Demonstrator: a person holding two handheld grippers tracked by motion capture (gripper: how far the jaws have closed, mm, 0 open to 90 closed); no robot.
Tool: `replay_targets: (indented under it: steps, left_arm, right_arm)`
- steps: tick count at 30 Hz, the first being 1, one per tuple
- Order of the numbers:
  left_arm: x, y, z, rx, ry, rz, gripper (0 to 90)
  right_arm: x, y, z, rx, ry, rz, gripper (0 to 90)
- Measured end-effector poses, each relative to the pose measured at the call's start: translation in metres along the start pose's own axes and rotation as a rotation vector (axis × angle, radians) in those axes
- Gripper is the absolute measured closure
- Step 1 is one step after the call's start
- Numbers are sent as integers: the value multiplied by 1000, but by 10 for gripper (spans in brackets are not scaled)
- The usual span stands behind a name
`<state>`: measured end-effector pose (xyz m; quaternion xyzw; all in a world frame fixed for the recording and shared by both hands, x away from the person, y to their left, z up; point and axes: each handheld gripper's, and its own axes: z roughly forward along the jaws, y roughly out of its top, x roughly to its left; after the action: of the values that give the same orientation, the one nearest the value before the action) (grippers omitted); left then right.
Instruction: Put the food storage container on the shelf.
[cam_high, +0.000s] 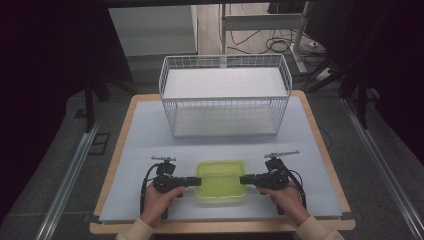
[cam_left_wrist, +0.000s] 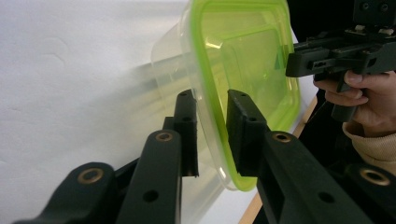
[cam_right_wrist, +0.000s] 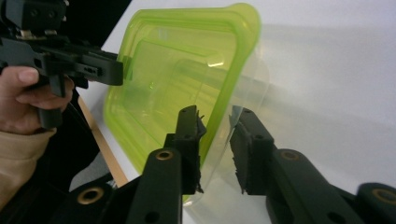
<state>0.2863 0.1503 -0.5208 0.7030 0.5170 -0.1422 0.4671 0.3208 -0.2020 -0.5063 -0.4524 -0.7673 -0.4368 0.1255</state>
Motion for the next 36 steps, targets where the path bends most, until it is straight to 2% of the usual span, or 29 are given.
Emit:
replay_targets:
  steps: [7, 18, 25, 36]
  left_arm:
    - [-6, 0, -4, -21, -4, 16, 812]
    - [-14, 0, -8, -37, -11, 42, 813]
    - [-18, 1, -11, -49, 4, 63, 813]
    - [-23, 3, -12, -59, 5, 69, 813]
  right_arm:
    - [2, 0, -6, -26, 8, 2, 796]
    - [7, 1, -14, -49, 14, -15, 799]
    - [9, 1, -16, -64, 11, -28, 800]
    - [12, 4, -20, -87, 12, -41, 801]
